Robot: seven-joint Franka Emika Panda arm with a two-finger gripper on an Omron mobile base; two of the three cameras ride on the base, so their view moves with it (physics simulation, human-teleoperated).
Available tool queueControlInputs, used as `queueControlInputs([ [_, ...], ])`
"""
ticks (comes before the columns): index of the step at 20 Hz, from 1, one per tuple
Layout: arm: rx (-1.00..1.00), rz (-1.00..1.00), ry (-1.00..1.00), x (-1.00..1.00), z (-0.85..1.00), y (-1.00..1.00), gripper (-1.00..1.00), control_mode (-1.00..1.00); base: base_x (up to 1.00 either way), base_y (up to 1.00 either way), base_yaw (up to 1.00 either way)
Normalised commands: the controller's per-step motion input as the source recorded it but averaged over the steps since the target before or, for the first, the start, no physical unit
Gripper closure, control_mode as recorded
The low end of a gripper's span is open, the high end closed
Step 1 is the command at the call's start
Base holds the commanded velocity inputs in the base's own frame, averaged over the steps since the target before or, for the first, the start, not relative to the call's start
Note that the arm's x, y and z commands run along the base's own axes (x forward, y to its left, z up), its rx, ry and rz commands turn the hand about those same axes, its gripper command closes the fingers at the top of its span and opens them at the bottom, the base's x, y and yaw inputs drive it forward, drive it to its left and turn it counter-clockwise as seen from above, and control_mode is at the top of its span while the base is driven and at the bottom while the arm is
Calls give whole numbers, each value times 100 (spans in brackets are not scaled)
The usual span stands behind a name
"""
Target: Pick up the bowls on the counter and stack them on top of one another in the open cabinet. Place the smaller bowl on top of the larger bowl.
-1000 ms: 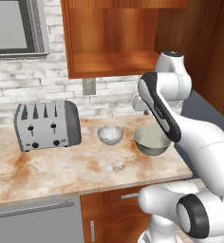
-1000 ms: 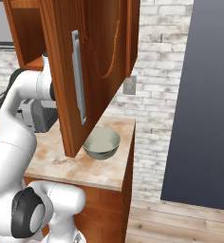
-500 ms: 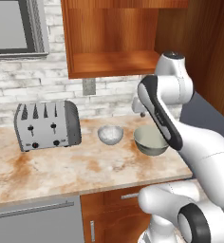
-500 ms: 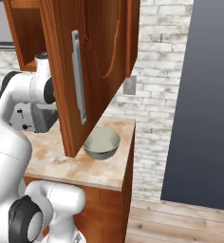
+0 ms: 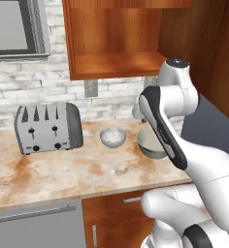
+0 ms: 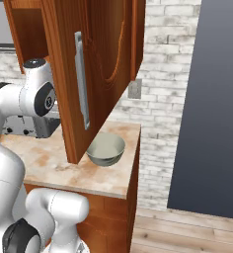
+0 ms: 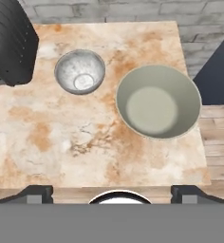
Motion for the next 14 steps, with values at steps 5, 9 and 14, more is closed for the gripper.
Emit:
queueControlInputs([
  [5,4,-15,-2,-20,-10,2,-100,-100,0,0,0],
  [9,5,-17,0,-13,-14,-1,-100,-100,0,0,0],
  [14,3,-18,-1,-3,-13,-3,-100,-100,0,0,0],
])
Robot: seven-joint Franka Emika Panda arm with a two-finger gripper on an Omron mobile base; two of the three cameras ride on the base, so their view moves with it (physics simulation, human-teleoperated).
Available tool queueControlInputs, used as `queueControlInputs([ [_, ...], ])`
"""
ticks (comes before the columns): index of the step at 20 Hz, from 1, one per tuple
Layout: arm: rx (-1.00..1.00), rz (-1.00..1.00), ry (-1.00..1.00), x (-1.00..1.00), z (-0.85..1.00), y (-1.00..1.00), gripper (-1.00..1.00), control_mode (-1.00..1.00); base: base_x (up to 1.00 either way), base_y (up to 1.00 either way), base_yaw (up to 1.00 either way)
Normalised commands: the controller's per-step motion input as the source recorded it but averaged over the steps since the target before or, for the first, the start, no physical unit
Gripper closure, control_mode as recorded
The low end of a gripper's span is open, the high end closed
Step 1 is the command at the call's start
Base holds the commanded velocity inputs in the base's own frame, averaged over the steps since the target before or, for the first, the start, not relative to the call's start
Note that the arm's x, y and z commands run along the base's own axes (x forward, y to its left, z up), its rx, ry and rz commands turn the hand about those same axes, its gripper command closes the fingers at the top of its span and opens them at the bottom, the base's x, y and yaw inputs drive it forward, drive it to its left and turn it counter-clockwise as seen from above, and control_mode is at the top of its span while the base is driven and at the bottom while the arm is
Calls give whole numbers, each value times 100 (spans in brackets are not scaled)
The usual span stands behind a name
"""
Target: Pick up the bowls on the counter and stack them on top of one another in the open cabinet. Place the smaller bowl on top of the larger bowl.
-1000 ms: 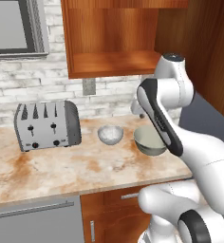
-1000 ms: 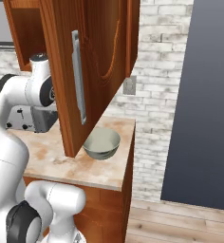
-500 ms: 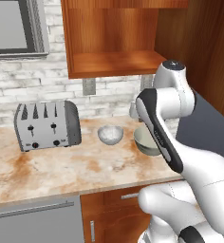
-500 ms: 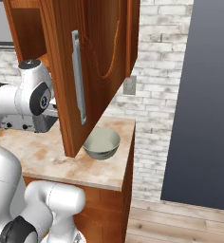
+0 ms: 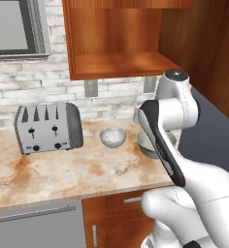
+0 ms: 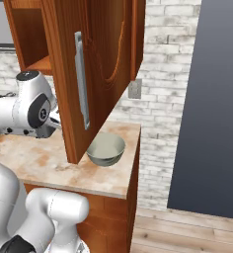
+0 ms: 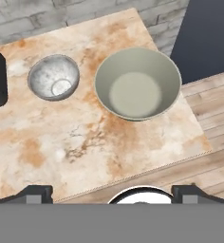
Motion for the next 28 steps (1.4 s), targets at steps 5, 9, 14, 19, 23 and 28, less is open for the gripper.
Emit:
queueControlInputs([
  [5,4,-14,-3,-3,-3,-4,-100,-100,0,0,0],
  [9,8,-13,-4,-7,-3,-8,-100,-100,0,0,0],
  [14,8,-15,-6,-4,-7,-4,-100,-100,0,0,0],
  [19,3,-23,-3,0,-11,1,-100,-100,0,0,0],
  [23,0,-25,-1,0,-12,0,-100,-100,0,0,0],
  [28,4,-19,-6,0,-3,0,-100,-100,0,0,0],
])
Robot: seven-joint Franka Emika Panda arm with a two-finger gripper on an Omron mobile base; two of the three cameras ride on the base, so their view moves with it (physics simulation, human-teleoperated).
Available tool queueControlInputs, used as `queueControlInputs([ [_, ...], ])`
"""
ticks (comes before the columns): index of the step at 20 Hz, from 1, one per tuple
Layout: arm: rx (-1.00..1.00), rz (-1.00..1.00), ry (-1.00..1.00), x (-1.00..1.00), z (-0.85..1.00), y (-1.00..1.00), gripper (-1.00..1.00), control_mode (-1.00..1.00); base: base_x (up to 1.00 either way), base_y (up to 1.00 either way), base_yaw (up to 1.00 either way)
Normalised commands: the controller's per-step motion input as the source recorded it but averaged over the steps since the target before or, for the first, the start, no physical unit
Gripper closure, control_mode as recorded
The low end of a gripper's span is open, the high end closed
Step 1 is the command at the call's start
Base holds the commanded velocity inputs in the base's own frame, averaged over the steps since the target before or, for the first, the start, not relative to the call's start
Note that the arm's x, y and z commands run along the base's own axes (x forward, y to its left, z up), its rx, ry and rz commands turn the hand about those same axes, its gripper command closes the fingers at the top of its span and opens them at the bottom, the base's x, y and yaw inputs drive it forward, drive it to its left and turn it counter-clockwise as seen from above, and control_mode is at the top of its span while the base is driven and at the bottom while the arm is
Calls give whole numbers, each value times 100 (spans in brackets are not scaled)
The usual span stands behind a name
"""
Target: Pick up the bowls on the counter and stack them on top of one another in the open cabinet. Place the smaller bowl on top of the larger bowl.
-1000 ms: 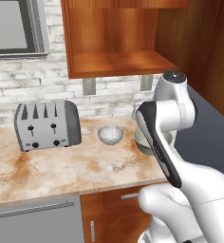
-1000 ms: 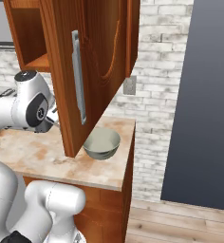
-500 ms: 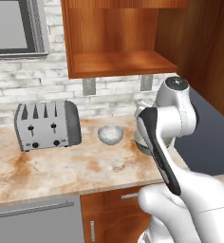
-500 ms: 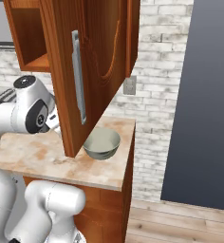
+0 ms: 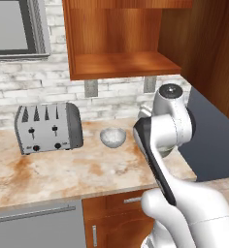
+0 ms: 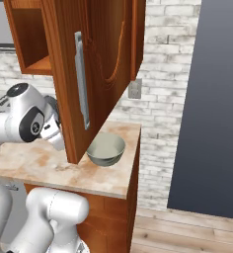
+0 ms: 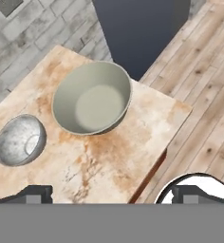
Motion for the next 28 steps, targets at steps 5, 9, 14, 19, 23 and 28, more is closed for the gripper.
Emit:
queueControlInputs([
  [5,6,-13,-7,-7,-2,-7,-100,-100,0,0,0],
  [9,6,-9,-3,-11,-4,-25,-100,-100,0,0,0],
  [14,3,-6,-2,-9,-4,-24,-100,-100,0,0,0],
  [19,3,-6,0,-9,-11,-24,-100,-100,0,0,0],
  [23,2,-3,0,-4,-12,-22,-100,-100,0,0,0],
  [28,1,0,-3,-1,-17,-12,-100,-100,0,0,0],
])
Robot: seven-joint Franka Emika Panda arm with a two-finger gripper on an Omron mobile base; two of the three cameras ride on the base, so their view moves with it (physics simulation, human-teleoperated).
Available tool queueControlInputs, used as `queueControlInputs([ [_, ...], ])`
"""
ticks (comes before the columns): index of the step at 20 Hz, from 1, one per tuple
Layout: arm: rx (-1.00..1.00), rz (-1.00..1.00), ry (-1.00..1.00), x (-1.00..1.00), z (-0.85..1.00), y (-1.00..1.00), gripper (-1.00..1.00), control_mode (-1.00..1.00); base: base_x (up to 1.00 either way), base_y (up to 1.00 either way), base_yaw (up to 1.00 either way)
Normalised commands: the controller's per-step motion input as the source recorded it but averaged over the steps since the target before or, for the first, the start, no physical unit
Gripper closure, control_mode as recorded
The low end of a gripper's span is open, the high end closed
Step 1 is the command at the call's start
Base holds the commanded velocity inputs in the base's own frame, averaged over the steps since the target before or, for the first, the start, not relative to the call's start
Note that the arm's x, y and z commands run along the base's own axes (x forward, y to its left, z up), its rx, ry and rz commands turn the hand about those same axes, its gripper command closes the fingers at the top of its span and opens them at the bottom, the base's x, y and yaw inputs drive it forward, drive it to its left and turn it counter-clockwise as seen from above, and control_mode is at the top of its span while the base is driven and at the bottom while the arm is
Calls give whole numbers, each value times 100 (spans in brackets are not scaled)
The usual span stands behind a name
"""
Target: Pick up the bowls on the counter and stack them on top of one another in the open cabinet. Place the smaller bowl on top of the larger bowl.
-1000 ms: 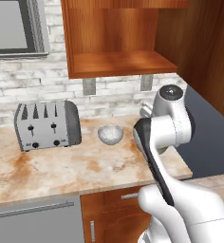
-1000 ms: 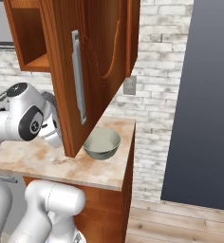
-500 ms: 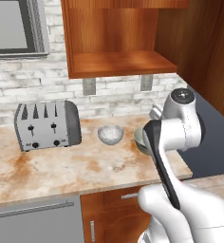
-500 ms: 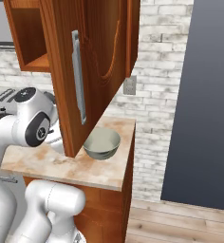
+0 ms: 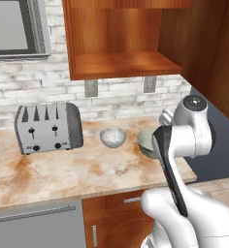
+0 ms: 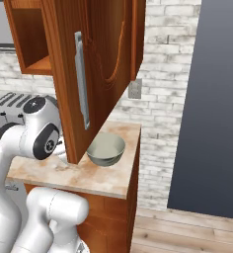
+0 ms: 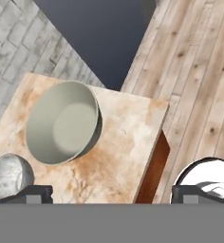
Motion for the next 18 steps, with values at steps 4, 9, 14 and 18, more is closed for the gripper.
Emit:
queueControlInputs([
  [4,0,-3,-5,0,-21,-1,-100,-100,0,0,0],
  [9,-2,-16,-3,13,-14,18,-100,-100,0,0,0],
  [14,0,-20,-3,16,-12,17,-100,-100,0,0,0],
  [18,0,-19,-2,14,-12,13,-100,-100,0,0,0],
])
